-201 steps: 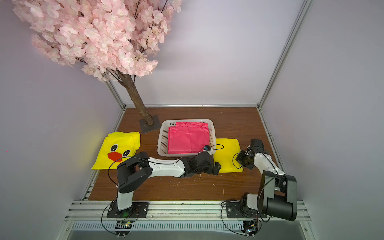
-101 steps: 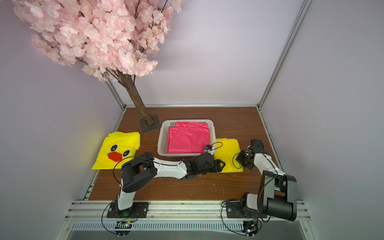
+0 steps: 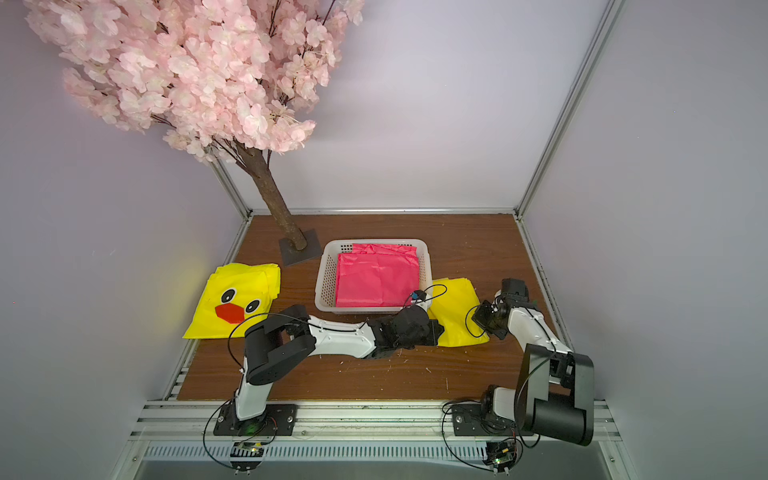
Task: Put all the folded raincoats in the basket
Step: Pick up the raincoat from the center of the board.
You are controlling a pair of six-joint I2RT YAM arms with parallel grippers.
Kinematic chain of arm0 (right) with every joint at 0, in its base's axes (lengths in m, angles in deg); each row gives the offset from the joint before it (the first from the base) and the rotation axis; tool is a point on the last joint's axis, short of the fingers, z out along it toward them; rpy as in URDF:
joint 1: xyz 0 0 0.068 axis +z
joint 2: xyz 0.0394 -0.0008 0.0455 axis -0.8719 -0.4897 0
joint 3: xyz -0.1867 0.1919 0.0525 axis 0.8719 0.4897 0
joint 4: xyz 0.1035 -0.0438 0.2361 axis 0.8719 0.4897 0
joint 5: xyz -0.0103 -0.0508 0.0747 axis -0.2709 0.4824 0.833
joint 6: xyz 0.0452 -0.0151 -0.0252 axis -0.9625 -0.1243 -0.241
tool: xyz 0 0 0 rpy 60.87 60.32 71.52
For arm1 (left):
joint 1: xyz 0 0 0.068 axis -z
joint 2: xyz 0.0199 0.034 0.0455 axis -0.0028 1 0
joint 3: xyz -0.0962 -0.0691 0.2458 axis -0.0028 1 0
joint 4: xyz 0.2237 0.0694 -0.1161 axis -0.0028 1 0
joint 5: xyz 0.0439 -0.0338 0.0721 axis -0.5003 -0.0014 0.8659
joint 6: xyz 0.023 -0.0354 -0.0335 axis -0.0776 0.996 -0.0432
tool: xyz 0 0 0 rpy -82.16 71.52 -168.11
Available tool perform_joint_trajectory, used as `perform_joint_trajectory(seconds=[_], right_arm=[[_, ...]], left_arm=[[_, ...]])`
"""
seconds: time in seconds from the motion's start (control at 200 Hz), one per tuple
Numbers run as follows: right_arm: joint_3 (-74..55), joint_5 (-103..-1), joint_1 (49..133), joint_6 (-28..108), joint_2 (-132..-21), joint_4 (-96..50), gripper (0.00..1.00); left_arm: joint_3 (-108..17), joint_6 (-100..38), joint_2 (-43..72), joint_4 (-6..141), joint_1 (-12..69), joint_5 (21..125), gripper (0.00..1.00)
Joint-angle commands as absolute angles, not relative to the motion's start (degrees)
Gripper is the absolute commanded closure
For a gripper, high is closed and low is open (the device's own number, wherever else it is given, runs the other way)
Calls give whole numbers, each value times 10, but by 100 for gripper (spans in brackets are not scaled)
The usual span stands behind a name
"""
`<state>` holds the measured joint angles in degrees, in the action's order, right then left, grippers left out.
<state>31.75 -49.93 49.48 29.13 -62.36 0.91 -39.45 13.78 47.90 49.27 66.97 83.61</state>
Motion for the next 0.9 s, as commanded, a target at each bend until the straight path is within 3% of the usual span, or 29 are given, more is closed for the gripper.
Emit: perform_joint_trajectory(seconds=[0.0,0.33,0.891], right_arm=[[297,-484,484,265,-579,30,100],[231,-508,455,197,-492,30,100],[126,-495,429,127,-499,-1,100]], left_arm=[[-419,114,493,547,681,801,99],[-609,57,538,610,660,705,99],[-894,-42,611,760,577,626,99]])
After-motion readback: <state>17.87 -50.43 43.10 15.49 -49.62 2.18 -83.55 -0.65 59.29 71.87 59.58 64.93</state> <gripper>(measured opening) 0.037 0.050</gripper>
